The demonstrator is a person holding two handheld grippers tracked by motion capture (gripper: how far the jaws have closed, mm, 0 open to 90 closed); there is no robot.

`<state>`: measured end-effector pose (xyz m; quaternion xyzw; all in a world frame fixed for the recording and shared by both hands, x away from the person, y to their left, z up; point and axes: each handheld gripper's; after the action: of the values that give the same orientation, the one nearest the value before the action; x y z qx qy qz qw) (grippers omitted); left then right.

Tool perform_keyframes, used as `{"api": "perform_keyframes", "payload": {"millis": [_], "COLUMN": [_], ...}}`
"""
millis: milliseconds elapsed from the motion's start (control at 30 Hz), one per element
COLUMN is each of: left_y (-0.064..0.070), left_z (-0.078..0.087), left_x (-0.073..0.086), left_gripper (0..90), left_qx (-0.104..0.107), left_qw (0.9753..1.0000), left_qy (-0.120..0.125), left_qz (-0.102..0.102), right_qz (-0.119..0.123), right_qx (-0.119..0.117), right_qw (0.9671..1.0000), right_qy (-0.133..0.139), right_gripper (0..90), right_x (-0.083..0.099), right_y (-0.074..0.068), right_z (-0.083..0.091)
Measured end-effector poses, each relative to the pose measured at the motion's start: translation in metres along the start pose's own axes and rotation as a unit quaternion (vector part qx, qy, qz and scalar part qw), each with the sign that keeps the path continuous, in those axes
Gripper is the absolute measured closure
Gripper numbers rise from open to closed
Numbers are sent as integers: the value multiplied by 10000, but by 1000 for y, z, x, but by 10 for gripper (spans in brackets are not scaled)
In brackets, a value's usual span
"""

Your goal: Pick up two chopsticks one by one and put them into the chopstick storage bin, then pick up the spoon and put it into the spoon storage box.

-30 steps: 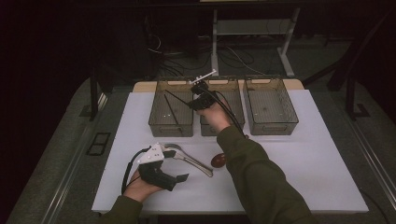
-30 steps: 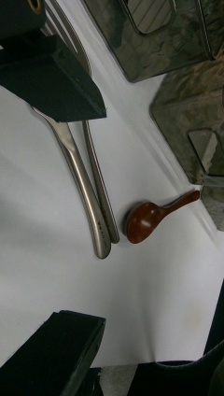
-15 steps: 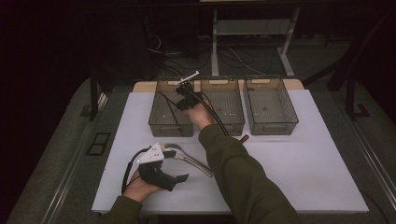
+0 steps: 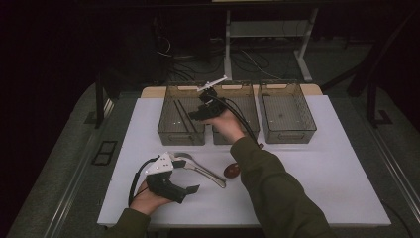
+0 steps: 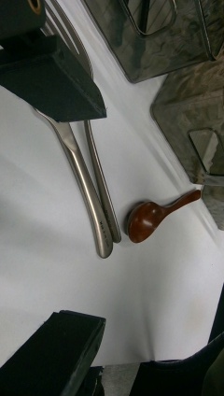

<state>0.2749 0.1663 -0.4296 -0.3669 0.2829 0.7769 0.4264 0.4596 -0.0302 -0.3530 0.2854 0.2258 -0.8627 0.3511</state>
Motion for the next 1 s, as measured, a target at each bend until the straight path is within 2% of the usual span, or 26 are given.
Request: {"api": "perform_keyframes", "payload": {"millis": [200,233,300,600,1000], "left_y": [1,2,1,2,1], "left_z": [-2,-2,-2,-3,-2], "left_x": [0,0,0,0,1], "left_gripper": [12,12,12,12,12], "left_qx": [-23,-17,-23,-49,-87], "left_qw": [10000,10000,10000,10000,9999], "left_qy": [-36,-62,-77,-81,-47], "left_qz": [-21,-12,-6,3,56], "right_qz": [234,261,307,570,735], "right_qx": [-131,-89,-163,-325,-442], "right_qw": [9995,9994,9987,9965,9945], "right_qy": [146,232,381,517,607], "right_gripper": [423,423,418,388,342], "right_x": [25,30,42,85,135], "right_y": [6,6,9,12,21], "right_z": [29,35,48,91,130]}}
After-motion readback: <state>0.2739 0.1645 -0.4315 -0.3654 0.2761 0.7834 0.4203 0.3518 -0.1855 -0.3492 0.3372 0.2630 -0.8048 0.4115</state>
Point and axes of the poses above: each handheld gripper's, and its own axes: z roughly backward along the jaws, x roughly out of its underside, y roughly to its right, and after that the axes turned 7 degrees about -y, right-handed
